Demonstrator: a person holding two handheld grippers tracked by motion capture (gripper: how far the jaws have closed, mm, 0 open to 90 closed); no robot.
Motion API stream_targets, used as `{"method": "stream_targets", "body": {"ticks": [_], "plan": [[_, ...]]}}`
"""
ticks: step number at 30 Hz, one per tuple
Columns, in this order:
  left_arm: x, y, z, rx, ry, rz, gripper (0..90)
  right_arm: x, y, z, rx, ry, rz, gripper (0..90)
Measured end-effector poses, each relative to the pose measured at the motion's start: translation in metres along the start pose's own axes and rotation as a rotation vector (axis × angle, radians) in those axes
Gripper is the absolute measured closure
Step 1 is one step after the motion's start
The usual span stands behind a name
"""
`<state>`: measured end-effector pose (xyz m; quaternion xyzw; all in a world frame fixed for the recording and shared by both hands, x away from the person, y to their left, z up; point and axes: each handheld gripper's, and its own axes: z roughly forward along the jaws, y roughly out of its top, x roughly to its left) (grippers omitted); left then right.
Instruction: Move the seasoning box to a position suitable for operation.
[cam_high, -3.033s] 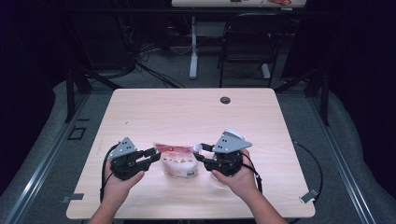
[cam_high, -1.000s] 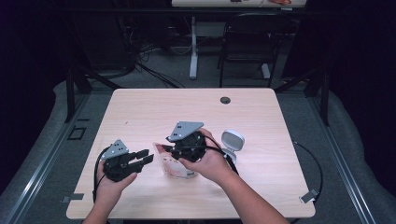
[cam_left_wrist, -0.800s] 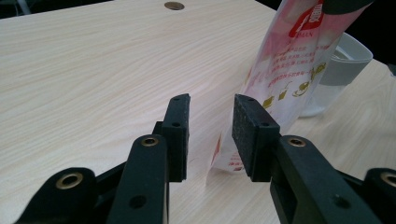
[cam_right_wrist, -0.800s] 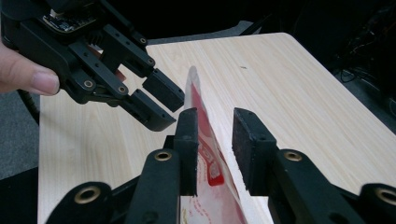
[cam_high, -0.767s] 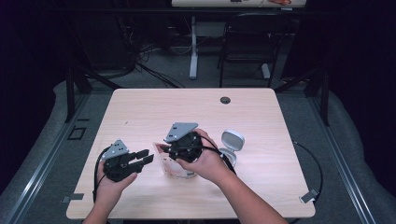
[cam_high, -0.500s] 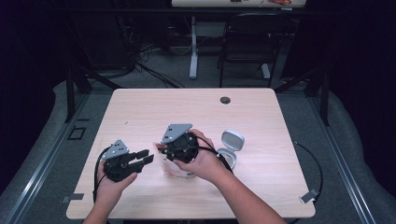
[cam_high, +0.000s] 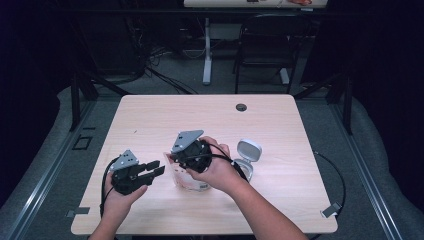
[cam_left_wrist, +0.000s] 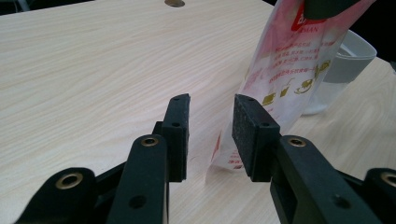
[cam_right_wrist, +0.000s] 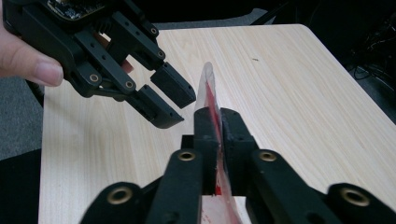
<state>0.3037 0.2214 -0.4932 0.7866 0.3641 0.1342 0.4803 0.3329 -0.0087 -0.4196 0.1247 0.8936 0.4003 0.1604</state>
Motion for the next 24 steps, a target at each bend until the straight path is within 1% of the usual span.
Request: {"method": "stream_targets", "body": {"ticks": [9, 13, 16, 20, 22, 23, 24], "plan": [[0.001, -0.001, 0.001, 0.005, 0.001, -0.001, 66.8, -0.001, 0.0, -0.002, 0.003, 0.006, -0.018, 89.9], [0.001, -0.002, 0.002, 0.009, 0.001, -0.002, 66.5, -0.003, -0.003, -0.005, -0.004, 0.002, -0.008, 90.0], [0.0, -0.002, 0.003, 0.017, 0.006, 0.008, 66.1, -0.005, -0.006, -0.01, -0.012, -0.007, -0.007, 90.0], [-0.001, -0.002, 0.004, 0.018, 0.005, 0.012, 65.0, -0.008, -0.013, -0.019, -0.034, -0.022, 0.016, 90.0], [-0.001, -0.003, 0.005, 0.018, 0.006, 0.008, 64.7, -0.008, -0.015, -0.02, -0.042, -0.023, 0.021, 90.0], [-0.001, -0.003, 0.006, 0.022, 0.006, 0.013, 64.5, -0.01, -0.016, -0.022, -0.045, -0.023, 0.024, 90.0], [-0.002, -0.004, 0.007, 0.022, 0.007, 0.009, 64.0, -0.01, -0.018, -0.024, -0.053, -0.02, 0.034, 90.0]]}}
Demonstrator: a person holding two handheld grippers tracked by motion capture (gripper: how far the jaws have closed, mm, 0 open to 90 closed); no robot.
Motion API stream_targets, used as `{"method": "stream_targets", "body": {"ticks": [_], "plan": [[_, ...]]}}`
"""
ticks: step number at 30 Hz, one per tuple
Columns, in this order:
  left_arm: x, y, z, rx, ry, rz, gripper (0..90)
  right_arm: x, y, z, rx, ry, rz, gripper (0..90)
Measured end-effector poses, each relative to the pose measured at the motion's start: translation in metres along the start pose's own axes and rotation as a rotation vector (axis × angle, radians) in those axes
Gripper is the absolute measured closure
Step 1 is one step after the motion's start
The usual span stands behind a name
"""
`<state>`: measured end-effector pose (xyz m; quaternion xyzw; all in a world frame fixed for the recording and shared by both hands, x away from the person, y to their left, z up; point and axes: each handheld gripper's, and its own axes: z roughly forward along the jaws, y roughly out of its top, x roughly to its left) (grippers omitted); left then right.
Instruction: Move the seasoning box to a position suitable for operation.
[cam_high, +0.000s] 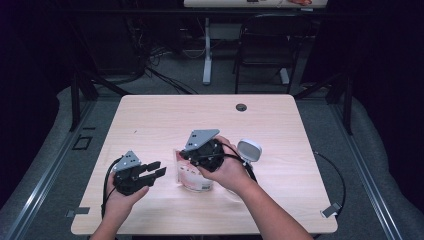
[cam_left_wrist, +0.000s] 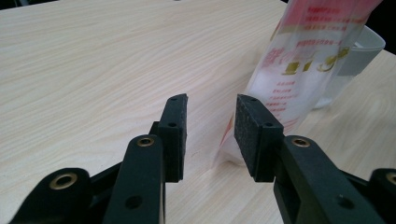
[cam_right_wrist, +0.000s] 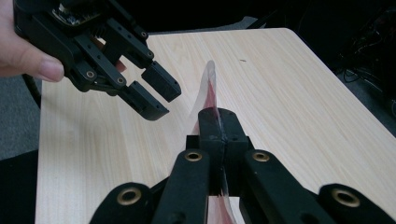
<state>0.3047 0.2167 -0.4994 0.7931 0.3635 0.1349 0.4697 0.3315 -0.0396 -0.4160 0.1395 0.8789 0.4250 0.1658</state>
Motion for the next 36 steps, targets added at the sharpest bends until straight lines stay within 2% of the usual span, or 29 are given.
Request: {"method": "stream_targets", "body": {"ticks": [3, 8, 13, 16, 20, 27, 36], "plan": [[0.0, -0.002, 0.003, 0.009, 0.003, 0.005, 63.0, -0.002, -0.002, -0.006, -0.025, 0.003, 0.017, 90.0], [-0.001, -0.006, 0.008, 0.023, -0.003, 0.004, 63.1, -0.001, -0.001, -0.015, -0.039, -0.01, 0.01, 90.0], [-0.003, -0.011, 0.009, 0.031, -0.015, 0.029, 62.0, -0.002, 0.001, -0.023, -0.051, -0.021, 0.01, 90.0], [-0.003, -0.014, 0.01, 0.031, -0.019, 0.031, 61.8, -0.002, 0.003, -0.027, -0.058, -0.028, 0.008, 90.0], [-0.004, -0.021, 0.013, 0.038, -0.026, 0.041, 63.5, -0.002, 0.007, -0.031, -0.066, -0.031, 0.003, 90.0], [-0.003, -0.03, 0.025, 0.069, -0.042, 0.025, 64.6, 0.0, 0.013, -0.037, -0.07, -0.035, -0.005, 90.0], [-0.008, -0.031, 0.036, 0.081, -0.071, 0.054, 67.1, 0.002, 0.015, -0.043, -0.077, -0.041, -0.017, 90.0]]}}
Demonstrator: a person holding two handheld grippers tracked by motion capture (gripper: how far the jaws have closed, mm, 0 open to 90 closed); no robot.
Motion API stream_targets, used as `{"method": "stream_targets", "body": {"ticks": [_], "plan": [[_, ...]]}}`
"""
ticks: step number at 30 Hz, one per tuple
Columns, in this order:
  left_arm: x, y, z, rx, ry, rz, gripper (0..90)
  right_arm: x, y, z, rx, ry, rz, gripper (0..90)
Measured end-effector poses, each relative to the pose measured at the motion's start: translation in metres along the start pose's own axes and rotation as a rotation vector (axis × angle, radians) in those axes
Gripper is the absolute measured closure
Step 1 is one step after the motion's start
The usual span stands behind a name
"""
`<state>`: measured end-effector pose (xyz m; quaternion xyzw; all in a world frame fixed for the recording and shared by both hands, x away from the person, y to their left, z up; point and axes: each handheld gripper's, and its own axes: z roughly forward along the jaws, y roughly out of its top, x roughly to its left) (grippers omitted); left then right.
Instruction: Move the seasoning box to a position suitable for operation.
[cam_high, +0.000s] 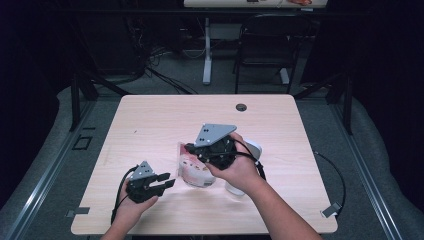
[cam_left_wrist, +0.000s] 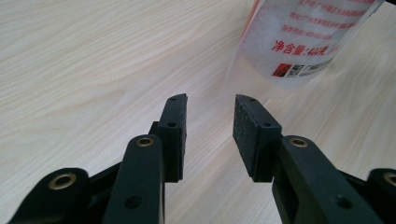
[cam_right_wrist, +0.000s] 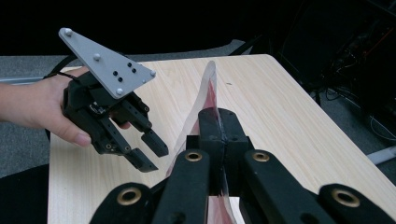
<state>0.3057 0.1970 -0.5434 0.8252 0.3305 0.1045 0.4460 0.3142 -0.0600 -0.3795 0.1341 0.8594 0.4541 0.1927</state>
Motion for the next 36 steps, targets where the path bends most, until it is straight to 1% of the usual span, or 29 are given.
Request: {"method": "stream_targets", "body": {"ticks": [4, 6, 9, 12, 15, 18, 23, 25, 27, 29, 30, 32, 35, 36], "plan": [[-0.004, 0.002, 0.006, 0.004, -0.014, 0.011, 70.2, 0.001, 0.0, 0.0, -0.003, 0.003, -0.004, 90.0], [-0.004, 0.003, 0.008, 0.011, -0.012, 0.023, 70.3, 0.001, 0.0, 0.0, -0.005, 0.004, -0.004, 90.0], [-0.005, 0.004, 0.012, 0.01, -0.012, 0.027, 72.3, 0.002, 0.0, -0.001, -0.007, 0.007, -0.007, 90.0], [-0.006, 0.005, 0.012, 0.003, -0.019, 0.038, 77.6, 0.003, 0.0, -0.001, -0.009, 0.008, -0.01, 90.0], [-0.006, 0.006, 0.013, 0.011, -0.023, 0.032, 81.5, 0.003, 0.0, 0.0, -0.012, 0.005, -0.008, 90.0], [-0.007, 0.006, 0.012, 0.023, -0.021, 0.047, 86.0, 0.003, -0.001, 0.0, -0.01, 0.004, -0.009, 90.0], [-0.007, 0.006, 0.012, 0.028, -0.017, 0.049, 89.3, 0.003, -0.001, 0.0, -0.013, 0.001, -0.007, 90.0], [-0.007, 0.006, 0.012, 0.031, -0.02, 0.052, 89.1, 0.003, -0.002, 0.001, -0.016, 0.003, -0.005, 90.0], [-0.007, 0.006, 0.012, 0.032, -0.027, 0.058, 84.3, 0.003, -0.002, 0.0, -0.013, 0.004, -0.007, 90.0], [-0.006, 0.006, 0.014, 0.04, -0.071, 0.054, 70.5, 0.003, -0.002, 0.0, -0.011, 0.008, -0.011, 90.0], [-0.006, 0.005, 0.014, 0.048, -0.077, 0.066, 69.2, 0.003, -0.003, 0.0, -0.012, 0.009, -0.01, 90.0], [-0.007, 0.005, 0.017, 0.054, -0.093, 0.074, 60.1, 0.004, -0.003, 0.0, -0.01, 0.01, -0.011, 90.0], [-0.009, 0.005, 0.018, 0.026, -0.107, 0.085, 48.8, 0.005, -0.003, 0.001, -0.007, 0.012, -0.016, 90.0], [-0.01, 0.005, 0.019, 0.024, -0.107, 0.084, 45.7, 0.005, -0.003, 0.001, -0.008, 0.014, -0.017, 90.0]]}}
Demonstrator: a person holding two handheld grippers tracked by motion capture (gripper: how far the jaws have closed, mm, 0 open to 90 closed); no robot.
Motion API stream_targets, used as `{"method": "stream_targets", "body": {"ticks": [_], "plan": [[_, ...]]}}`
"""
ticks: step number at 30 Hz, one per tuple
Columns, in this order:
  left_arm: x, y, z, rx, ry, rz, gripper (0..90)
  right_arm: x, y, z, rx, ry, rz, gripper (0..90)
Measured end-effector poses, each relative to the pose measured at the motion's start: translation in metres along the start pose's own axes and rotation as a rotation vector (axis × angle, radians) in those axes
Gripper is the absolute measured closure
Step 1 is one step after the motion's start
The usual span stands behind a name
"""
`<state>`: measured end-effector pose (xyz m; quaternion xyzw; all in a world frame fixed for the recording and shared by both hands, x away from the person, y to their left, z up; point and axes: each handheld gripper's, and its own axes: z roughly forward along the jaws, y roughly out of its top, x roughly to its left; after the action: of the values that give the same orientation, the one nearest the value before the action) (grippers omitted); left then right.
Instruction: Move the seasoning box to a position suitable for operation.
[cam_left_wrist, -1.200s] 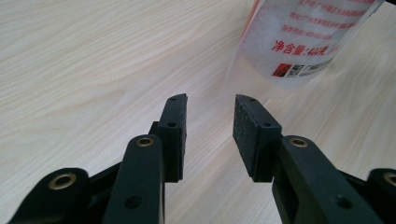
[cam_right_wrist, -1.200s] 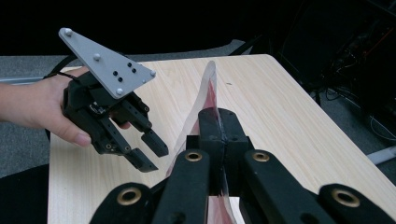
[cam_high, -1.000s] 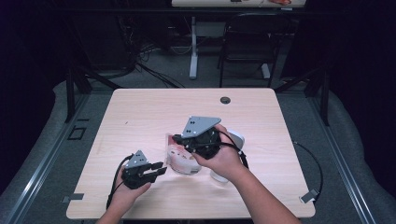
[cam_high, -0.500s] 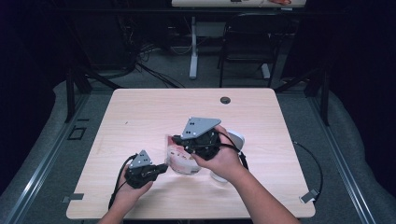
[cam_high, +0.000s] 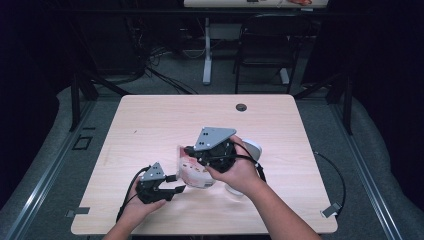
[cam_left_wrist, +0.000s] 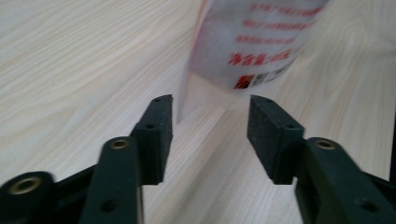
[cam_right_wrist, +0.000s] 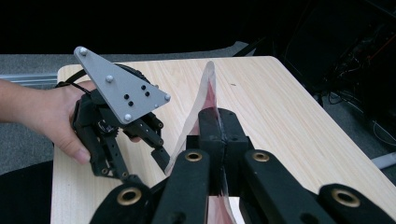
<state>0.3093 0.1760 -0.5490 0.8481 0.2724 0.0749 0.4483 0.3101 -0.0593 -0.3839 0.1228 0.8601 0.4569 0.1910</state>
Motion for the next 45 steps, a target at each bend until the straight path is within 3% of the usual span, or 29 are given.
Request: {"method": "stream_targets", "body": {"ticks": [5, 25, 33, 38, 45], "plan": [[0.002, 0.0, 0.004, -0.002, -0.009, 0.006, 39.9, 0.001, -0.001, 0.002, -0.006, 0.007, 0.001, 90.0], [-0.002, 0.004, 0.018, -0.008, -0.039, 0.035, 35.1, 0.005, 0.001, 0.004, -0.012, 0.017, -0.011, 90.0], [-0.001, 0.005, 0.017, -0.046, -0.058, 0.042, 33.6, 0.005, 0.001, 0.003, -0.022, 0.023, -0.005, 90.0], [-0.002, 0.005, 0.015, -0.036, -0.054, 0.065, 40.2, 0.005, 0.001, 0.004, -0.022, 0.026, -0.006, 90.0], [-0.002, 0.007, 0.012, -0.028, -0.076, 0.058, 47.5, 0.004, 0.001, 0.001, -0.033, 0.026, -0.001, 90.0]]}}
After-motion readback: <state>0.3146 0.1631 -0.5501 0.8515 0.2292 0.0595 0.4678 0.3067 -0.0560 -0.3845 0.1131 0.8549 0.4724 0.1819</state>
